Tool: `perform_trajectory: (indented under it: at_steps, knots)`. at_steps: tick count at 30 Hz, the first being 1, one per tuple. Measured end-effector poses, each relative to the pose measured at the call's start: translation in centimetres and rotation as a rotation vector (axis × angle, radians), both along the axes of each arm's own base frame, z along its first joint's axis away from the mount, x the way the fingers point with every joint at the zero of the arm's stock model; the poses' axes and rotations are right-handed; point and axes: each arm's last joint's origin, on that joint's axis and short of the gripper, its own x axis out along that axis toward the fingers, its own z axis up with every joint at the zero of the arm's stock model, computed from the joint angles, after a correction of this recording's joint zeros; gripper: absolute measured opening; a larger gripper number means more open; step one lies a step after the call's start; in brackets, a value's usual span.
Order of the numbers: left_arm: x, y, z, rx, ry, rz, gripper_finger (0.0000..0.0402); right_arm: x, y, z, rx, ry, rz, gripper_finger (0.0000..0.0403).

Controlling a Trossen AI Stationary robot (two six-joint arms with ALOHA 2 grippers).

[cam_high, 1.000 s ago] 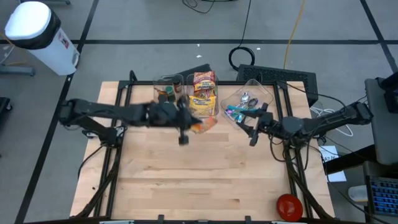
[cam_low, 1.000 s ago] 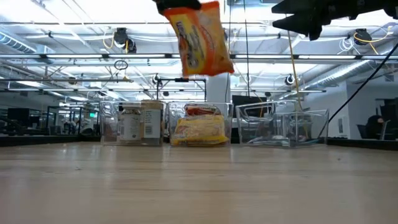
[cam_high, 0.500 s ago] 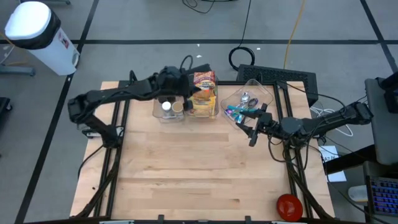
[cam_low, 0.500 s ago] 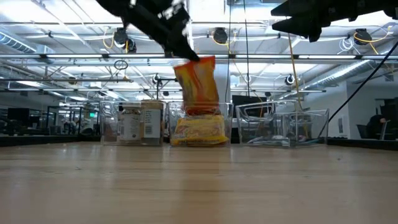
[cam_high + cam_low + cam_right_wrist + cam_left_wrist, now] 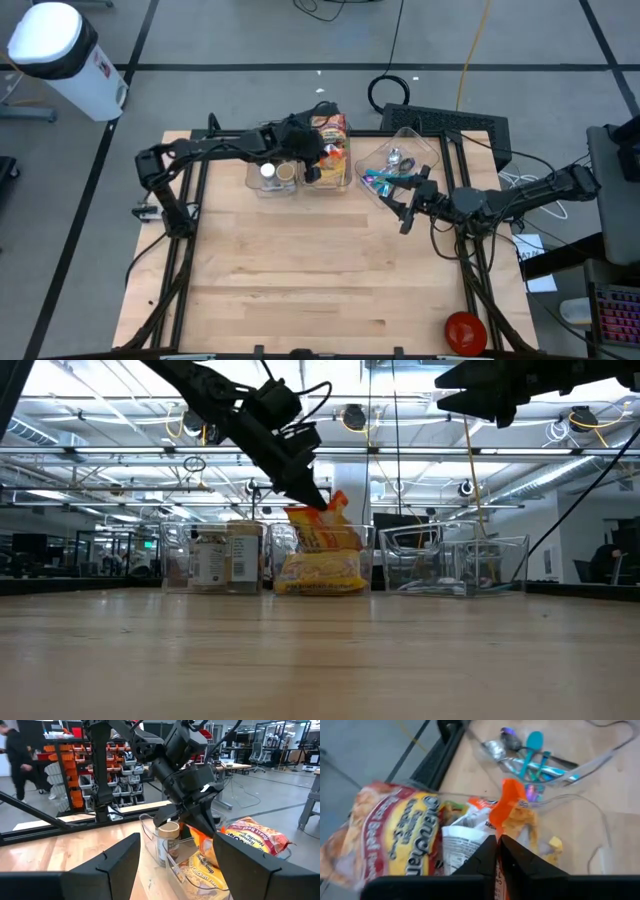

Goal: Pick & Place Food Item
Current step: Put the orange noodle pack into the middle transparent bin, then return to Home Position

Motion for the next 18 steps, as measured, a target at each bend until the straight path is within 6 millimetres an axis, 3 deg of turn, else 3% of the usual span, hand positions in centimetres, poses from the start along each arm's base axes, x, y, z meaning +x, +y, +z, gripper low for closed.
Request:
perform_trajectory:
  at_steps: [4, 13, 18]
  knots:
    - [-0.4, -0.2, 1.1, 0.008, -0.028, 0.055, 0.0072, 0.0, 0.0, 0.0, -0.028, 0.011, 0.003, 0.0242]
    - [-2.5, -1.0, 5.9, 0.049, -0.163, 0.162, 0.0234, 0.0, 0.0, -0.1, -0.054, 0.036, 0.004, 0.0242]
    - [-3.9, -1.7, 8.5, 0.077, -0.237, 0.159, 0.0297, -0.4, -0.1, 0.2, -0.1, 0.038, -0.002, 0.0242]
